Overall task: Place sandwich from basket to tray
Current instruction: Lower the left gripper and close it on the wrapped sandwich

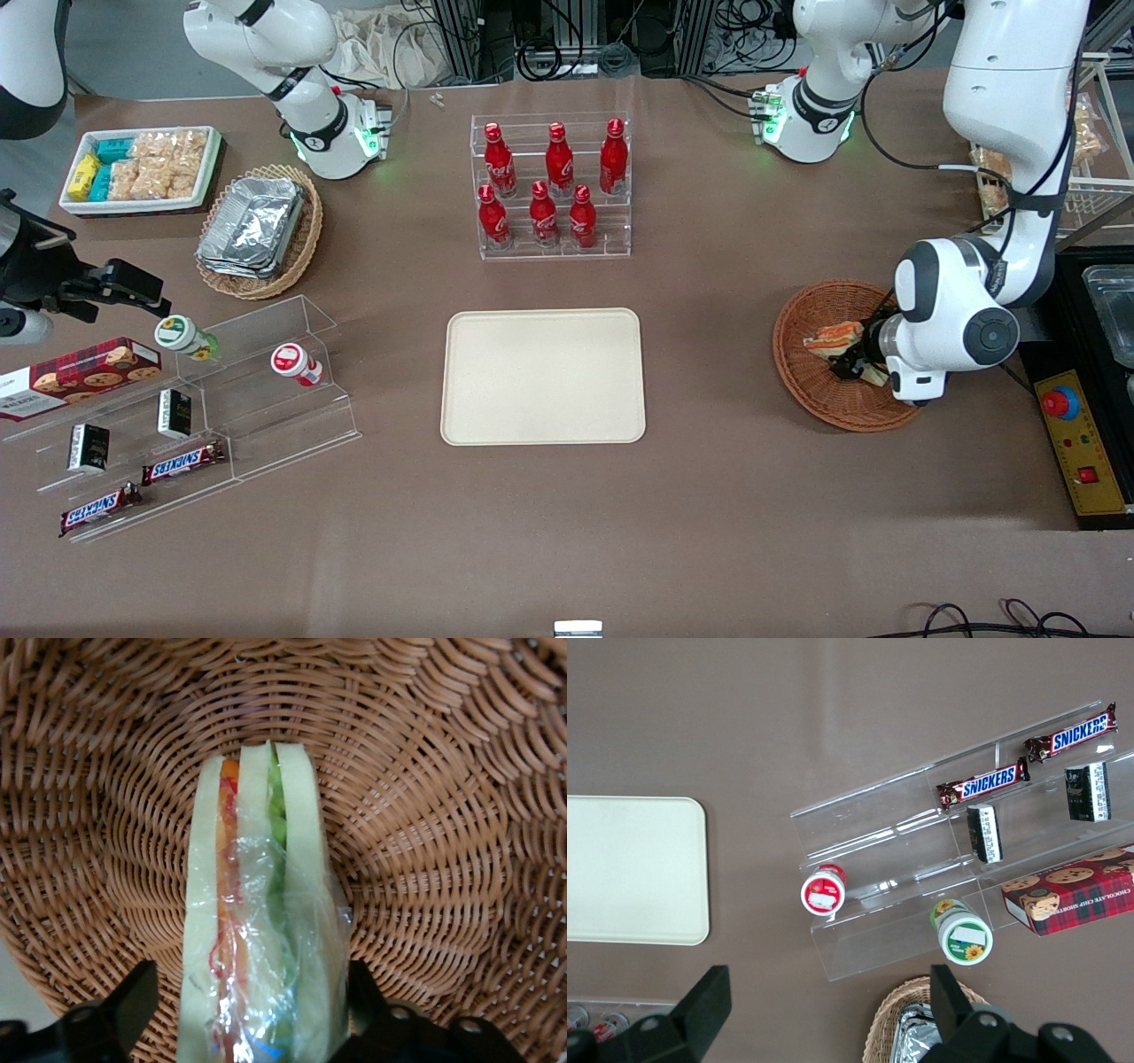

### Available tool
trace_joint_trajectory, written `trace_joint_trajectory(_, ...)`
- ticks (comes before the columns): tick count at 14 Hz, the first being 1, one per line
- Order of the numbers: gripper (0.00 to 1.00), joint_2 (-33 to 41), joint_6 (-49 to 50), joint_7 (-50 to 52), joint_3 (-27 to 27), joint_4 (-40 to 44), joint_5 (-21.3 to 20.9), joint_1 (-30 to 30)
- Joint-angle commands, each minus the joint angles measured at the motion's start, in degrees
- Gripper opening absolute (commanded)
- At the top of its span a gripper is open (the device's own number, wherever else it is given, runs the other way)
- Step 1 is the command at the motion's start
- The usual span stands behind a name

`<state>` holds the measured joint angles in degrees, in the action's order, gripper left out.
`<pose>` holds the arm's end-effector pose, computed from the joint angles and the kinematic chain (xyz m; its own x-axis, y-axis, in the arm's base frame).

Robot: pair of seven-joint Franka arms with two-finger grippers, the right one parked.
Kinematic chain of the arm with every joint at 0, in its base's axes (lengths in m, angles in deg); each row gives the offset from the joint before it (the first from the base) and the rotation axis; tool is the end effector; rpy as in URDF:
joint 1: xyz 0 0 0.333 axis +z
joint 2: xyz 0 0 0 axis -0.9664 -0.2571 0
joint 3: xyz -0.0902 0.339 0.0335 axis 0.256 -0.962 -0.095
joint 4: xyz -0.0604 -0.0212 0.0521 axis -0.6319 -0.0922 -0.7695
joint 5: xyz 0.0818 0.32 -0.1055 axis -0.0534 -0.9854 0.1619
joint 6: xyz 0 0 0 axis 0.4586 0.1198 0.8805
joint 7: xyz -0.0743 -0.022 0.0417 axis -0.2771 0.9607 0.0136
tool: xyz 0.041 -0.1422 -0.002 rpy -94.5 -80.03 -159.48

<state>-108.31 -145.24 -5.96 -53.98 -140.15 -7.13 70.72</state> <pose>0.5356 -0.0165 0.2472 0.6362 0.7380 -0.2249 0.7144 -0.6736 -0.1894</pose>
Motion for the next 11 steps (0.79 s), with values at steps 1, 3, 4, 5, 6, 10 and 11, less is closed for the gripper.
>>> trace_joint_trajectory(1,0.04,2.39,1.18,0.07,0.02,-0.07,0.57,-0.37)
trace_joint_trajectory(3,0.01,4.94,7.40,-0.28,0.10,2.82,0.39,-0.45)
trace_joint_trajectory(4,0.01,6.61,11.01,-0.46,0.63,4.49,0.39,-0.46)
trace_joint_trajectory(5,0.00,8.80,14.70,-0.55,1.76,6.07,0.39,-0.46)
trace_joint_trajectory(6,0.00,10.47,18.21,-0.64,2.30,7.74,0.30,-0.46)
trace_joint_trajectory(10,0.00,11.99,25.97,-0.64,9.48,16.00,0.21,-0.46)
trace_joint_trajectory(11,0.00,11.90,26.16,-0.64,12.21,16.71,0.13,-0.46)
